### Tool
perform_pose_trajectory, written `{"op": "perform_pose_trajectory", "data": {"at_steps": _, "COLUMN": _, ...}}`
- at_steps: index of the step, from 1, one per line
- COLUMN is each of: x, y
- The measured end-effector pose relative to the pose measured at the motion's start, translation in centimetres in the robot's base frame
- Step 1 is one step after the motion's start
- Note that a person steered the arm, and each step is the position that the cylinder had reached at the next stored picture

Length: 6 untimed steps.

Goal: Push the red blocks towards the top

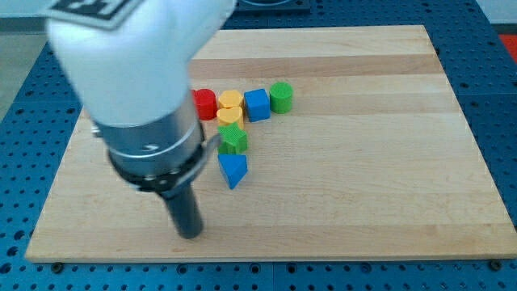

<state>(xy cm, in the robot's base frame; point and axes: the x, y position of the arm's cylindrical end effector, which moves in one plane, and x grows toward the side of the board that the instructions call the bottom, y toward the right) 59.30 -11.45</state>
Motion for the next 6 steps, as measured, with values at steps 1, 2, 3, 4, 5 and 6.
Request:
{"op": "perform_pose_trajectory", "data": {"at_steps": 1, "x": -8.5, "y": -1.6}}
{"op": "perform_pose_trajectory", "data": {"at_steps": 2, "x": -21.2, "y": -1.7}}
{"op": "perform_pose_trajectory", "data": {"at_steps": 3, "x": -21.6, "y": -3.4}}
{"op": "perform_pose_trajectory", "data": {"at_steps": 4, "x": -21.6, "y": -4.1}}
{"op": "perform_pose_trajectory", "data": {"at_steps": 5, "x": -19.5, "y": -4.3}}
{"op": "perform_pose_trajectory", "data": {"at_steps": 6, "x": -19.6, "y": 0.0}}
